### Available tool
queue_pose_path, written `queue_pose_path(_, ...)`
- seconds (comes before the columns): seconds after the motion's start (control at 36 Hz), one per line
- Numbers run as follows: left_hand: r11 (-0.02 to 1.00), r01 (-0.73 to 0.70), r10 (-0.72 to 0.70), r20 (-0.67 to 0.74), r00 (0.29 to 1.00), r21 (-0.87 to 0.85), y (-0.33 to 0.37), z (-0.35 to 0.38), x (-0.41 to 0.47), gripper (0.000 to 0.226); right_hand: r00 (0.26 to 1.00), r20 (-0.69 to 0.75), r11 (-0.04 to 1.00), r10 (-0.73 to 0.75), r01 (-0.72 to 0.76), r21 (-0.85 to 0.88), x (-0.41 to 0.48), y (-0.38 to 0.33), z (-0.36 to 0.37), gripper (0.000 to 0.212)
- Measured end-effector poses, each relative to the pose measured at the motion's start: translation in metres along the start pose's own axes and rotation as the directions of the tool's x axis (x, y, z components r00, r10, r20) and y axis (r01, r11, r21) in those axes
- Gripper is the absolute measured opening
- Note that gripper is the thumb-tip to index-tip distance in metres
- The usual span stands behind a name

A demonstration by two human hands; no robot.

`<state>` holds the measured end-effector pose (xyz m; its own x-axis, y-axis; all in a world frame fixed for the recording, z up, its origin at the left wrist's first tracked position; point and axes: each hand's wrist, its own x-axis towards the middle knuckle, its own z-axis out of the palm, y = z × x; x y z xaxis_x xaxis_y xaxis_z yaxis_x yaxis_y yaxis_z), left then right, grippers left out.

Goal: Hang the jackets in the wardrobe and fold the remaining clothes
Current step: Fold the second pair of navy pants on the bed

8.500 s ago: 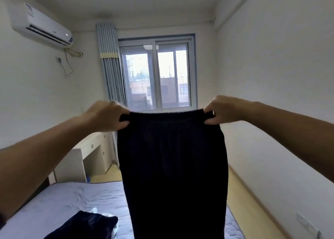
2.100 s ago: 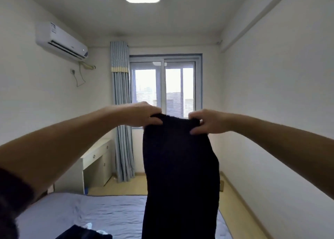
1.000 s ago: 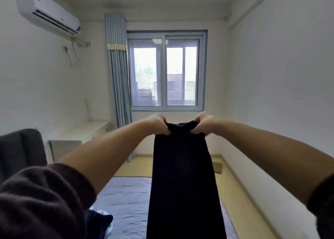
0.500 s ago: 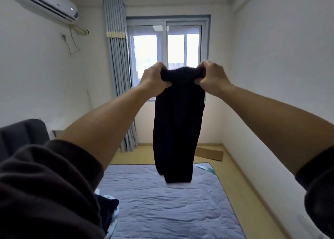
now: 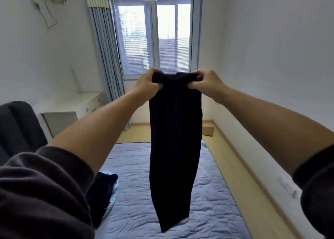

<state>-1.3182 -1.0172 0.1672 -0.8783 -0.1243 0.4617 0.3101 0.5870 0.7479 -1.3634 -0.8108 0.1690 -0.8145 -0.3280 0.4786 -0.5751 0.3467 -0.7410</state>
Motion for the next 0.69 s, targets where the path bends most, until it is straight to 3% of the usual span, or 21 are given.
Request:
queue_pose_path(0.11, 0.885, 0.101, -0.078, 0.069, 0.995, -0.454, 0.008, -0.004, -0.005, 0.034, 0.987, 0.153, 0.936, 0.042, -0.092, 0.339, 0.003, 0.002, -0.008, 0.017)
queue_pose_path(0.17, 0.837, 0.108, -0.061, 0.104, 0.993, -0.537, 0.013, -0.005, -0.006, 0.034, 0.968, 0.244, 0.890, 0.063, -0.165, 0.425, 0.008, 0.002, -0.014, 0.018)
queue_pose_path(0.22, 0.843, 0.129, -0.074, 0.126, 0.989, -0.522, 0.016, -0.006, -0.004, 0.035, 0.942, 0.322, 0.885, 0.094, -0.227, 0.407, 0.014, 0.004, -0.022, 0.024)
queue_pose_path(0.28, 0.904, 0.160, -0.115, 0.135, 0.984, -0.397, 0.013, -0.007, 0.000, 0.034, 0.913, 0.380, 0.906, 0.148, -0.280, 0.319, 0.019, 0.010, -0.027, 0.025)
queue_pose_path(0.36, 0.987, 0.158, -0.150, 0.148, 0.978, -0.041, 0.001, -0.002, 0.002, 0.034, 0.895, 0.365, 0.932, 0.258, -0.330, 0.150, 0.022, 0.025, -0.016, 0.018)
queue_pose_path(0.47, 0.956, 0.107, -0.164, 0.198, 0.966, 0.272, -0.027, 0.018, 0.006, 0.037, 0.913, 0.246, 0.936, 0.325, -0.272, -0.225, 0.022, 0.047, 0.020, 0.011)
queue_pose_path(0.56, 0.918, 0.008, -0.088, 0.182, 0.979, 0.397, -0.040, 0.028, 0.018, 0.039, 0.953, 0.132, 0.870, 0.273, -0.186, -0.456, 0.029, 0.060, 0.035, 0.021)
queue_pose_path(0.69, 0.884, -0.096, 0.091, 0.034, 0.995, 0.458, -0.033, 0.030, 0.047, 0.036, 0.992, -0.112, 0.883, 0.055, -0.101, -0.458, 0.048, 0.059, 0.033, 0.024)
